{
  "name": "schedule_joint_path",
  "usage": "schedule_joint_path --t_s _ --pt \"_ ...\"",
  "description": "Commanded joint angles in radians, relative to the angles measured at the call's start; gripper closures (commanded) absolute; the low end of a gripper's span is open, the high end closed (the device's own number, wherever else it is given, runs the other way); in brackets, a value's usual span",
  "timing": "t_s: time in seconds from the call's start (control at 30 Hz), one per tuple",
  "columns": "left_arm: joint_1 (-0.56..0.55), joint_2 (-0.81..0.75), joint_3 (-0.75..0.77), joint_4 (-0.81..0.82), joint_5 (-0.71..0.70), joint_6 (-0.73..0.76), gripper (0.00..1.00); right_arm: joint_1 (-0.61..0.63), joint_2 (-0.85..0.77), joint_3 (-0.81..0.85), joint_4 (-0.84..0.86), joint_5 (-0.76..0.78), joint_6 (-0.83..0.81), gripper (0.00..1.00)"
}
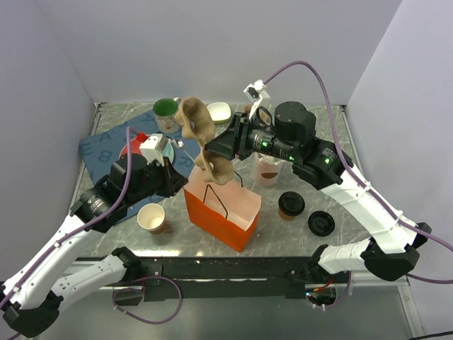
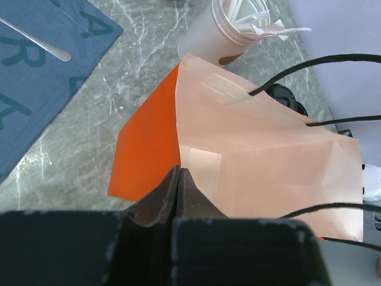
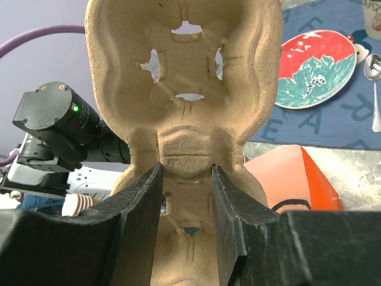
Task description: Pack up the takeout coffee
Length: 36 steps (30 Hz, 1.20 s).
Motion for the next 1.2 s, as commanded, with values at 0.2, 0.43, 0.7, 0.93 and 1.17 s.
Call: schedule_joint_path --t_s 0.2,0.43,0.7,0.93,1.17 --pt "0.004 -0.013 -0.001 0.046 0.034 -0.011 0.99 0.011 -0.048 -0.055 0.13 -0.03 0.051 0.68" --pt "0.005 -0.018 -0.002 0.041 0.032 -0.023 0.99 0.013 -0.046 -0.063 0.087 -0.011 0.025 0.68" --pt "0.004 -0.025 -0.008 0.037 0.034 -0.025 0.99 0.014 -0.003 0.053 0.095 -0.042 0.033 0.68" --pt "0.004 -0.039 -0.01 0.029 0.029 -0.025 0.99 0.019 0.0 0.052 0.11 -0.039 0.042 0.68" --pt "0.004 -0.053 -0.01 0.02 0.028 -0.026 0.99 0.019 -0.025 -0.022 0.118 -0.005 0.034 0.68"
